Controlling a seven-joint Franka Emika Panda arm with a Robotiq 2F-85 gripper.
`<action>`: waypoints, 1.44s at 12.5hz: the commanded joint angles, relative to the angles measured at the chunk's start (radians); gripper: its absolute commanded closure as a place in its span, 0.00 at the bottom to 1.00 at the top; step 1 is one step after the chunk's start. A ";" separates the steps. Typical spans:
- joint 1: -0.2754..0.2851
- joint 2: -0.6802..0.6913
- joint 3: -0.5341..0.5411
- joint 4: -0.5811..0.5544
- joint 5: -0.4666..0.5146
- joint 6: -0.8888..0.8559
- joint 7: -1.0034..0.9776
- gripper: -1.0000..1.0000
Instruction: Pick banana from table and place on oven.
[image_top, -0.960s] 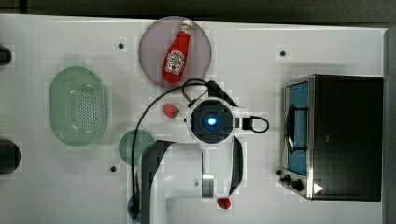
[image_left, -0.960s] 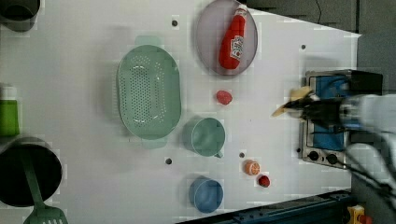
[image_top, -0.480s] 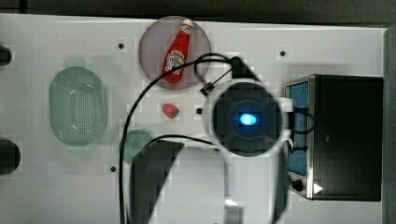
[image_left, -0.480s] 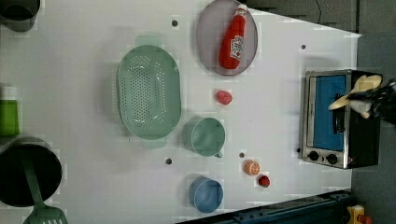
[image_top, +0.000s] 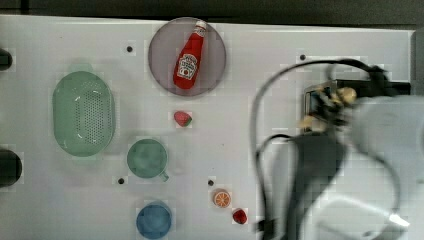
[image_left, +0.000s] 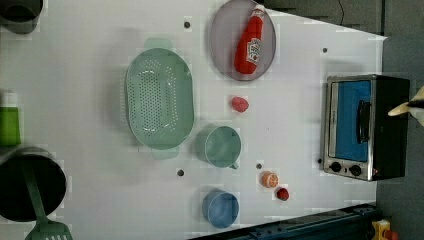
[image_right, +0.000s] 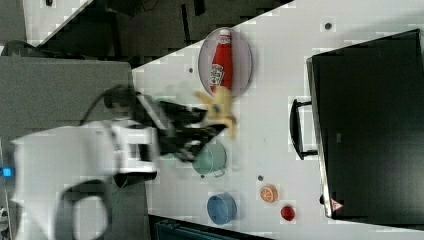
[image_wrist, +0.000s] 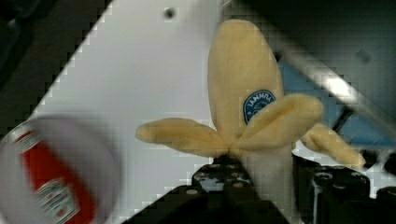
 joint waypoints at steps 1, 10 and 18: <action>-0.052 0.088 -0.065 -0.007 -0.006 0.024 -0.179 0.75; -0.058 0.271 -0.177 0.006 -0.014 0.214 -0.307 0.60; -0.031 0.243 -0.159 0.072 -0.068 0.143 -0.340 0.00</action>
